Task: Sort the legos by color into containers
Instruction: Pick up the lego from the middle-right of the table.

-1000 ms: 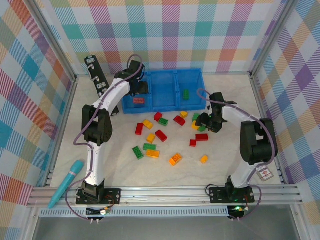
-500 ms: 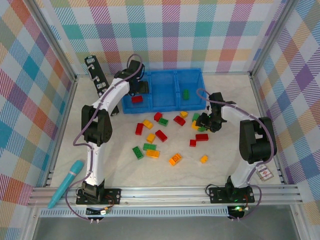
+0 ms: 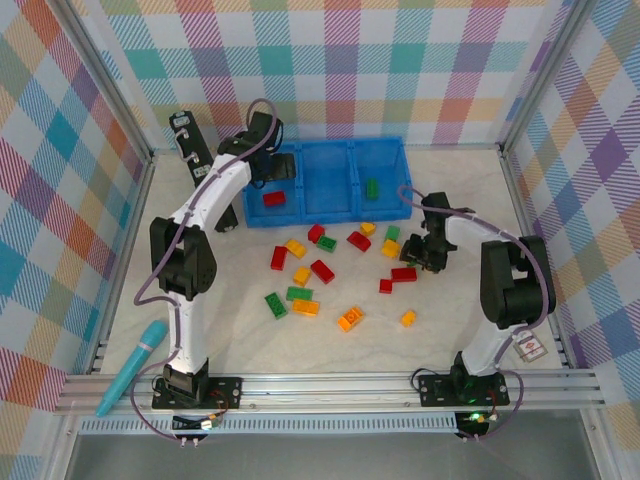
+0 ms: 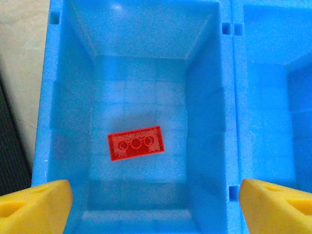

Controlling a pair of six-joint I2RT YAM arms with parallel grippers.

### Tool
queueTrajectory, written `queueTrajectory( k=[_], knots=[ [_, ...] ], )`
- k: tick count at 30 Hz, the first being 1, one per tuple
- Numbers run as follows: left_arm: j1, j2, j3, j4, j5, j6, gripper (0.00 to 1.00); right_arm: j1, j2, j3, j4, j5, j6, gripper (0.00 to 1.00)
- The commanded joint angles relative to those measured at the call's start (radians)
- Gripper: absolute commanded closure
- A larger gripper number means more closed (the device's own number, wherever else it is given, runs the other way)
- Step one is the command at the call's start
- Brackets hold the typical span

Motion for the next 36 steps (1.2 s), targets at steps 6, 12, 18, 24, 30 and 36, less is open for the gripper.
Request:
queueTrajectory(
  k=[6, 12, 18, 24, 30, 36],
  knots=[
    [0.008, -0.053, -0.028, 0.010, 0.018, 0.017, 0.11, -0.009, 0.031, 0.012, -0.022, 0.026, -0.003, 0.38],
    [0.008, -0.062, -0.035, 0.007, 0.027, 0.020, 0.10, -0.012, 0.070, 0.060, -0.024, 0.035, -0.028, 0.46],
    [0.007, -0.099, -0.068, -0.001, 0.018, 0.033, 0.10, -0.015, 0.097, 0.093, -0.023, 0.038, -0.059, 0.61],
    [0.006, -0.170, -0.129, -0.019, 0.000, 0.065, 0.10, -0.016, 0.097, 0.120, -0.043, 0.048, -0.101, 0.71],
    [0.006, -0.263, -0.196, -0.046, -0.014, 0.100, 0.10, -0.013, 0.008, 0.179, -0.136, 0.073, -0.142, 0.74],
    [0.006, -0.382, -0.257, -0.077, -0.017, 0.120, 0.10, 0.027, -0.064, 0.303, -0.214, 0.080, -0.201, 0.74]
  ],
)
